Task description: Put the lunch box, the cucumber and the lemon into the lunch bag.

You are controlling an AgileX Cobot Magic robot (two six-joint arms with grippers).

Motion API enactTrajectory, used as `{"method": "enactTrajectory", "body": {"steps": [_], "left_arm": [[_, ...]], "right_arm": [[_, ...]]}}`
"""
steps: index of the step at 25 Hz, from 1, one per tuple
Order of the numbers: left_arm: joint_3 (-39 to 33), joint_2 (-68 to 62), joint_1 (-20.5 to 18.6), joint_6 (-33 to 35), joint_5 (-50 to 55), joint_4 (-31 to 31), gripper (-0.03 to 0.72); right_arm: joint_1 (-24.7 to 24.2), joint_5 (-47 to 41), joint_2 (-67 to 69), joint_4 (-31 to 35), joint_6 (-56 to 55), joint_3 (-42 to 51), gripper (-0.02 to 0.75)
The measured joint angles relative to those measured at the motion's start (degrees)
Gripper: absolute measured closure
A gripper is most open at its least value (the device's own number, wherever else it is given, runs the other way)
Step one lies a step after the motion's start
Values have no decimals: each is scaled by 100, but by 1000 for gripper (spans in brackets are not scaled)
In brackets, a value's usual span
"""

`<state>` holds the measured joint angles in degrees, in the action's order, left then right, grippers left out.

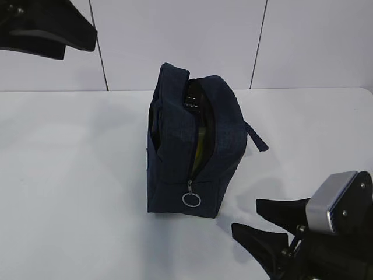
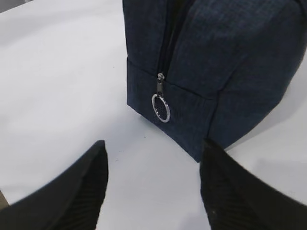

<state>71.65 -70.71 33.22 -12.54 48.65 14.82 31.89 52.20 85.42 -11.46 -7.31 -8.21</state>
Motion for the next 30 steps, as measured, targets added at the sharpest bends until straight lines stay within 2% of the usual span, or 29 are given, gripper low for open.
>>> {"method": "enactTrajectory", "body": {"steps": [4, 12, 15, 21, 26, 30], "left_arm": [[0, 0, -190, -79, 26, -77, 327], [0, 0, -1110, -52, 373, 444, 327], [0, -92, -1411, 214, 774, 955, 327], [13, -531, -1873, 1254, 1260, 2087, 338], [13, -577, -2020, 1717, 1345, 2254, 365], [13, -616, -2450, 1864, 1439, 2279, 369]], "right_arm": [[0, 524, 599, -24, -21, -36, 274], [0, 855, 1035, -62, -26, -299, 274], [0, 868, 1056, -83, 34, -418, 274], [0, 876, 1298, -181, 162, -550, 274], [0, 876, 1523, -253, 209, -625, 274], [0, 881, 1724, -410, 217, -823, 274]]}}
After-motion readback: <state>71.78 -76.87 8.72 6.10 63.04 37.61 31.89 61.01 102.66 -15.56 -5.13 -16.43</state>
